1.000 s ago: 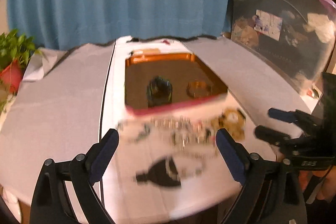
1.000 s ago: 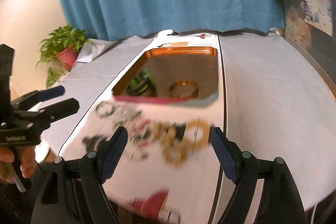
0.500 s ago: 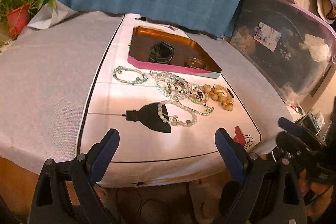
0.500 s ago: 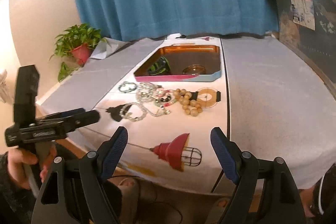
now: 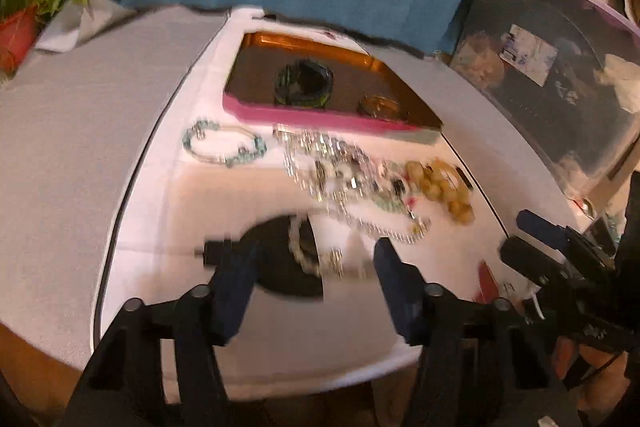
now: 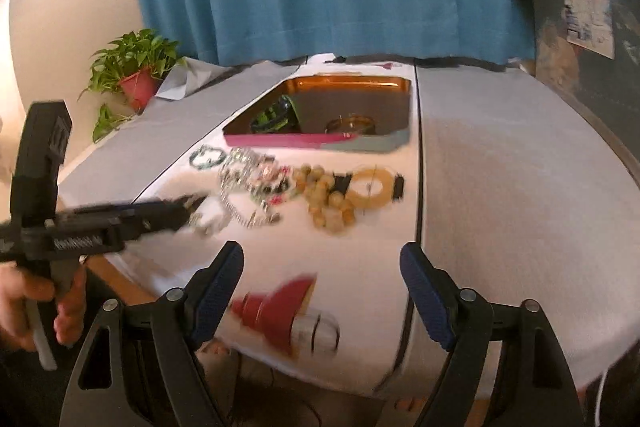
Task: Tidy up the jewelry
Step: 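Grasp the white bead bracelet with the left tool while the right tool grasps the yellow bead strand, then lift both bead pieces and carry them over the orange tray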
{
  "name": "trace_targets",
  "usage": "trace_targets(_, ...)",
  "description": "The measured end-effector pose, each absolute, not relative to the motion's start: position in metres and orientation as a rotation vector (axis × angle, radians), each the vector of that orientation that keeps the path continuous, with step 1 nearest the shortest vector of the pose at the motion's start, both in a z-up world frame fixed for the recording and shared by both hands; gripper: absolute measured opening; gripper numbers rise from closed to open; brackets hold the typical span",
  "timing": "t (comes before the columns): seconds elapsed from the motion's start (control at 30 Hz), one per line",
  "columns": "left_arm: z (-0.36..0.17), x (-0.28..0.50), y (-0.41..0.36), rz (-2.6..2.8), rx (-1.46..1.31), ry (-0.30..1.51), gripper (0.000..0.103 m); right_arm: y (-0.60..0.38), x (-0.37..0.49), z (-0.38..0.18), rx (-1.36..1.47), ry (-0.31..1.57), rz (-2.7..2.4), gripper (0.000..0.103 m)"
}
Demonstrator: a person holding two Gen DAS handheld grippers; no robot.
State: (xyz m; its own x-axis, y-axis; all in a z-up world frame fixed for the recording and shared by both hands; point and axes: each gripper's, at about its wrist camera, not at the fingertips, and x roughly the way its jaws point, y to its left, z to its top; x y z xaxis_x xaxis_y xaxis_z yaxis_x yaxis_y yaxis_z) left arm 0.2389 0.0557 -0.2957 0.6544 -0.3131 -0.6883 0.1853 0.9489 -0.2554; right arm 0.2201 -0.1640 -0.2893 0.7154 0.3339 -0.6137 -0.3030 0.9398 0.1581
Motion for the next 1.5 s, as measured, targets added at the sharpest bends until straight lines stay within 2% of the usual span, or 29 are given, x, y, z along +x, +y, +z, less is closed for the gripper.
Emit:
trace_targets(0.03, -0.297, 0.241, 0.053, -0.271, -0.151, 0.797, 0.042, -0.163, 0.226, -0.291, 0.055, 0.693, 0.349, 0.065)
trace_targets(0.1, -0.299, 0.243, 0.048, -0.251, -0.116, 0.788, 0.036, -0.161, 0.242, -0.300, 0.082, 0.716, 0.343, 0.057)
trace_targets(0.17, -0.300, 0.243, 0.043, -0.231, -0.067, 0.780, 0.033, -0.156, 0.254, -0.307, 0.091, 0.745, 0.348, 0.053)
trace_targets(0.3, -0.302, 0.244, 0.038, -0.201, 0.004, 0.770, 0.018, -0.137, 0.261, -0.312, -0.027, 0.726, 0.338, 0.051)
trace_targets(0.37, -0.301, 0.245, 0.043, -0.201, -0.004, 0.773, 0.012, -0.130, 0.261, -0.313, -0.100, 0.717, 0.307, 0.044)
trace_targets(0.43, -0.301, 0.247, 0.051, -0.214, -0.048, 0.784, 0.005, -0.134, 0.261, -0.314, -0.093, 0.717, 0.303, 0.026)
trace_targets(0.5, -0.301, 0.246, 0.061, -0.235, -0.109, 0.799, 0.003, -0.142, 0.260, -0.313, -0.075, 0.724, 0.286, 0.013)
trace_targets(0.8, -0.301, 0.235, 0.102, -0.220, -0.294, 0.833, 0.004, -0.168, 0.229, -0.310, -0.045, 0.753, 0.334, 0.013)
trace_targets(1.0, -0.300, 0.230, 0.086, -0.231, -0.210, 0.828, 0.006, -0.173, 0.227, -0.311, 0.007, 0.752, 0.332, 0.014)
trace_targets(1.2, -0.302, 0.235, 0.098, -0.292, -0.283, 0.844, 0.008, -0.169, 0.228, -0.312, 0.020, 0.739, 0.310, 0.014)
trace_targets(1.5, -0.298, 0.233, 0.070, -0.169, -0.143, 0.839, 0.008, -0.171, 0.231, -0.313, 0.068, 0.734, 0.294, 0.015)
